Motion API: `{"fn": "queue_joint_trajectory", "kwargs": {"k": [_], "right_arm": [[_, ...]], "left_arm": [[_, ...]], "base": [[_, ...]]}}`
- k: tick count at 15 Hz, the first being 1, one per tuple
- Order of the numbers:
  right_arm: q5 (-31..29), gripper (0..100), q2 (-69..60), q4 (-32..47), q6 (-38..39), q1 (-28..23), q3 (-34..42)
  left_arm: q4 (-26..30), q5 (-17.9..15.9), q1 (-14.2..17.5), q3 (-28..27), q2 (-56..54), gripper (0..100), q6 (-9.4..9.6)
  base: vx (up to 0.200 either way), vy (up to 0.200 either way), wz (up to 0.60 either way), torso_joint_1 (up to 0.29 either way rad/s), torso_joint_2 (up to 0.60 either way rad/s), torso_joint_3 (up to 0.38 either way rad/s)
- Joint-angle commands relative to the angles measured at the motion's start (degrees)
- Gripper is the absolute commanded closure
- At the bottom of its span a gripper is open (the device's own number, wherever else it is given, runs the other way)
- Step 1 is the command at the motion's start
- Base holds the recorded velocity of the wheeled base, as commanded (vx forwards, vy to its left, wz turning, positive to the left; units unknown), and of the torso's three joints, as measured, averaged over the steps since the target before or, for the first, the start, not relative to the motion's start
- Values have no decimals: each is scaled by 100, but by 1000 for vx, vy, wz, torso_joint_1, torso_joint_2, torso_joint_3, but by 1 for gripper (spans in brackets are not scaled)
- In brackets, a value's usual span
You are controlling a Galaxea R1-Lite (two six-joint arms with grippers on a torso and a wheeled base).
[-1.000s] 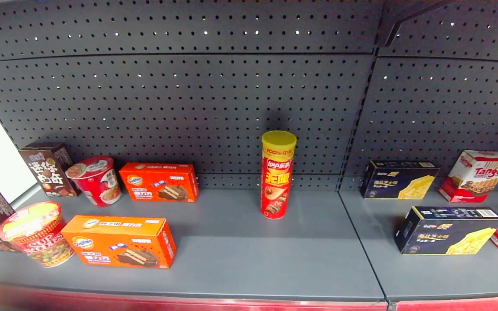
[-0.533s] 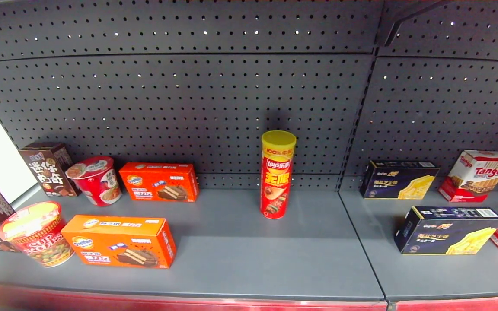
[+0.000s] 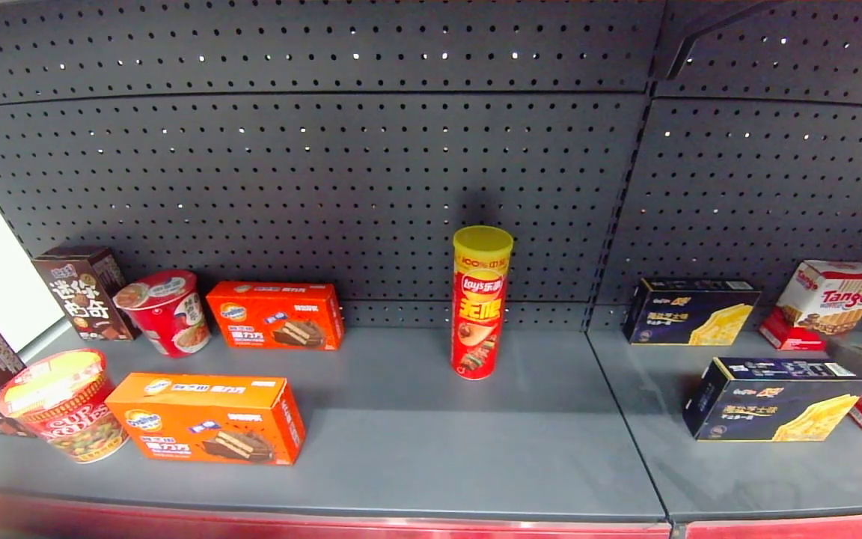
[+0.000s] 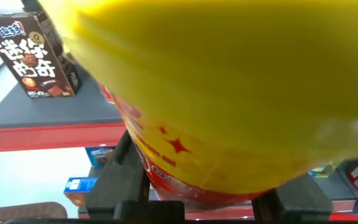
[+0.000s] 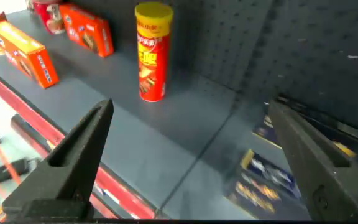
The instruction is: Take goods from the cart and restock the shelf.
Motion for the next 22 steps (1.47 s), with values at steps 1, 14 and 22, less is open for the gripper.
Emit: {"fn": "queue_joint_trajectory", "kwargs": {"k": [1, 14, 22], "right_arm": [[63, 0, 937, -166, -17, 190, -229], [1136, 0, 3820, -1695, -764, 717, -1275], [1751, 0, 4857, -2609, -816, 682, -1574]], "left_arm": [[-5, 10, -142, 2, 52, 100, 0], [-14, 10, -564, -51, 131, 100, -211], [-5, 19, -687, 2, 157, 100, -290]], "base": [[0, 0, 0, 0, 0, 0], [0, 0, 0, 0, 0, 0], [0, 0, 0, 0, 0, 0]]}}
